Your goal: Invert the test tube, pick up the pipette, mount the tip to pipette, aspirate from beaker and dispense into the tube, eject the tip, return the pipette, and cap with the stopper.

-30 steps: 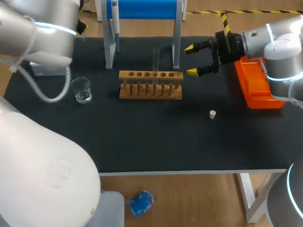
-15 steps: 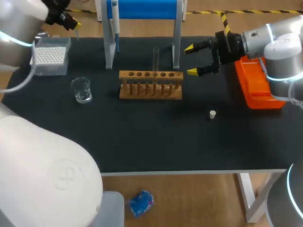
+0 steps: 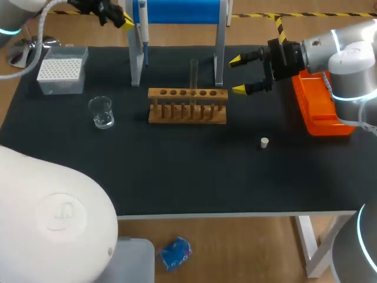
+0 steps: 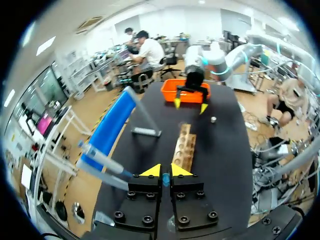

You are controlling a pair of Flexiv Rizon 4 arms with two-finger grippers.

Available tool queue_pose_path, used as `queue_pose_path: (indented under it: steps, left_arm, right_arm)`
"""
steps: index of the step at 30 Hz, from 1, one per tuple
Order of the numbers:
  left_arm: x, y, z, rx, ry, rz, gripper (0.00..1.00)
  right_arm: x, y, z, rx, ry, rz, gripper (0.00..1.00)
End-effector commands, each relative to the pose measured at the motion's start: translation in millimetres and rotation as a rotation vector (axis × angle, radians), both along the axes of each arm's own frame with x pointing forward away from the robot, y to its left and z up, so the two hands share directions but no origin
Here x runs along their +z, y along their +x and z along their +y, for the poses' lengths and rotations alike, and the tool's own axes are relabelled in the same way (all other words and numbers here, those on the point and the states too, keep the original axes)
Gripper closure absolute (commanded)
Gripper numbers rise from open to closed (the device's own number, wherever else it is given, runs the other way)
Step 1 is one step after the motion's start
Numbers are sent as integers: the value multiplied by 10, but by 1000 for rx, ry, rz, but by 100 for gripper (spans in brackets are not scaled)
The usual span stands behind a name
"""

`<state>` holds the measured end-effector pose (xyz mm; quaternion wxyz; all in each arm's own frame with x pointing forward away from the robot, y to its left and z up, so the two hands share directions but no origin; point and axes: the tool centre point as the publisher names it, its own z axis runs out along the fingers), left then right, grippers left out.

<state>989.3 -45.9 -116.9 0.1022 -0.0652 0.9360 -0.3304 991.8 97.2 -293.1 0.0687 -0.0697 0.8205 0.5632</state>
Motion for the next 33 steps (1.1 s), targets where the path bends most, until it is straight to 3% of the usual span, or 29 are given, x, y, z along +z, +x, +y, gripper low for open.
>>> queue_pose_path:
  steps: [1, 8, 13, 19, 23, 33]
  left_arm:
    - [71, -115, -188, -104, -4, 40, 100]
    - [84, -476, -590, -255, -26, 77, 100]
    - [252, -654, -915, -282, -66, 70, 100]
    - [354, -637, -1078, -207, -59, 46, 100]
    - [262, -616, -1048, -109, -39, 94, 100]
    - [262, -616, -1048, -109, -39, 94, 100]
  right_arm:
    - [3, -1, -3, 1, -2, 0, 0]
    - [3, -1, -3, 1, -2, 0, 0]
    - [3, -1, -3, 1, -2, 0, 0]
    - [3, -1, -3, 1, -2, 0, 0]
    - [3, -1, -3, 1, -2, 0, 0]
    - [3, -1, -3, 1, -2, 0, 0]
